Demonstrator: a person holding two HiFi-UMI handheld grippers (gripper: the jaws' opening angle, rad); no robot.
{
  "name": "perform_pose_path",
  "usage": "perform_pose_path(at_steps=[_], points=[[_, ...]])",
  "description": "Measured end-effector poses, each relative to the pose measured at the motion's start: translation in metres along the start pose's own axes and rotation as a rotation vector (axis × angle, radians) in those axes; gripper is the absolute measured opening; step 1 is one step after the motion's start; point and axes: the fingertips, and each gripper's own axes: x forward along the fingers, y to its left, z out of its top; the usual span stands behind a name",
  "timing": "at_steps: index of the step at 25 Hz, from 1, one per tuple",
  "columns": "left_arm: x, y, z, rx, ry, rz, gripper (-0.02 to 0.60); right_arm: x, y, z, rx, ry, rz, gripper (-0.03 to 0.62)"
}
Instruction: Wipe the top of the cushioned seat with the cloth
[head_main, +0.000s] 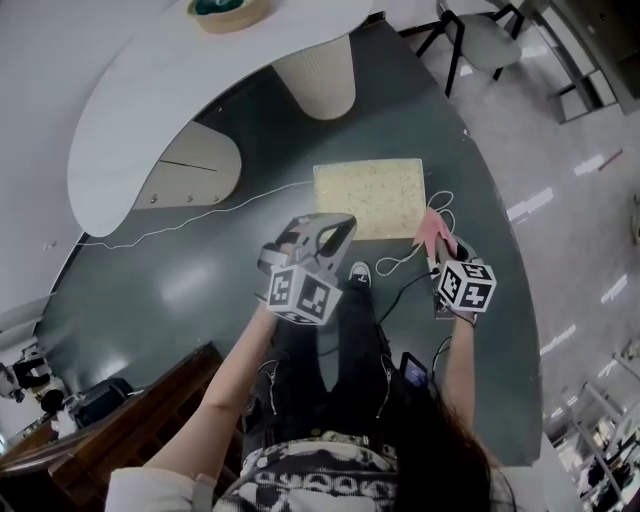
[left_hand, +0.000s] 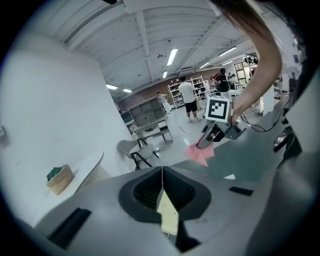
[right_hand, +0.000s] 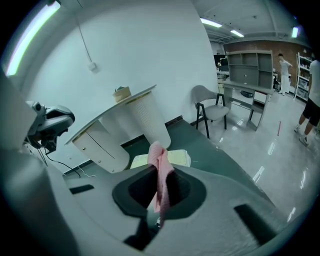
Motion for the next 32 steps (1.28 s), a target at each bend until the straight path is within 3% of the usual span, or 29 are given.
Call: perform_pose_path(at_steps=[8, 15, 32], points=[[-0.04, 0.002, 0.014, -0.022, 0.004, 0.017, 0.006, -0.061, 0.039, 0.03, 0.001, -0.083, 0.011, 0.012], [-0.095, -0.005, 0.017, -0.024, -0.022, 0.019, 0.006, -0.099, 0.1, 0.04, -0.037, -0.132, 0.04, 0.012], [-0.254, -0.07, -0.002, -0.012, -0.135, 0.025, 0.006, -0.197, 0.281, -0.029, -0.121, -0.238, 0.078, 0.012]])
